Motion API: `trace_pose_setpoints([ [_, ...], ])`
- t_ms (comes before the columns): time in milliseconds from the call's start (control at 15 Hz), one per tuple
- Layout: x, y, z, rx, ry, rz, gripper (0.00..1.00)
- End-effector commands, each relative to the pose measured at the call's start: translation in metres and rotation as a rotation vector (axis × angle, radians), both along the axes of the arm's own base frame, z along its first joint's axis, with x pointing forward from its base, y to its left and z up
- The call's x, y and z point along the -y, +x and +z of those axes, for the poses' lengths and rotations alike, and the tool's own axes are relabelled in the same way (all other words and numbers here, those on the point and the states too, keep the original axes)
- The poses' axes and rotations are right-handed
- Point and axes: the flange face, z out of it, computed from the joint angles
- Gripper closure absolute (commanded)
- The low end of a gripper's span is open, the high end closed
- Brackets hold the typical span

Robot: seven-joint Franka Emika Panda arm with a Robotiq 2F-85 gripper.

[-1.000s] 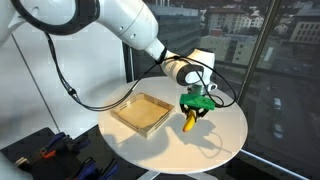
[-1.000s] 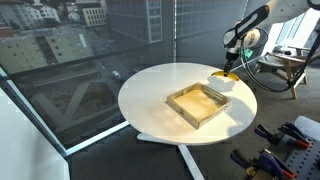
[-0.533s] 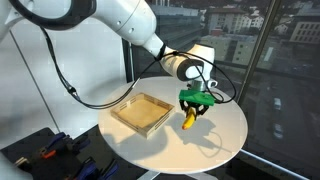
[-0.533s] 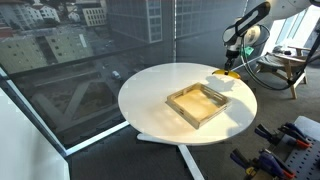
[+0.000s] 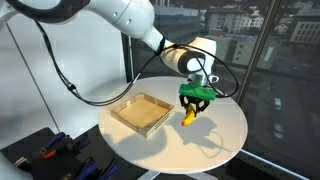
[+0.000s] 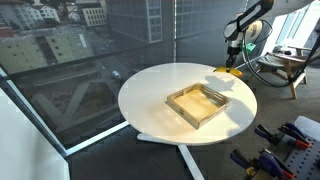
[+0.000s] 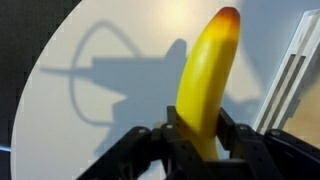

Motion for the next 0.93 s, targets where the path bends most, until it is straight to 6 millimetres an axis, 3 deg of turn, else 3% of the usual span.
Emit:
trace_pose_setpoints([
  [0,-0.002,-0.007,0.036,-0.012,-0.002,-0.001,0.84],
  [267,0.000,-0.007,0.075,-0.007,-0.004,-0.012,0.84],
  [333,0.001,-0.009,0.103,0.000,-0.008,-0.016,0.84],
  [400,0.002,-0.006,0.087,-0.009,-0.010,-0.015,0.84],
  [867,-0.005,-0.001,0.089,-0.017,-0.006,0.012,0.84],
])
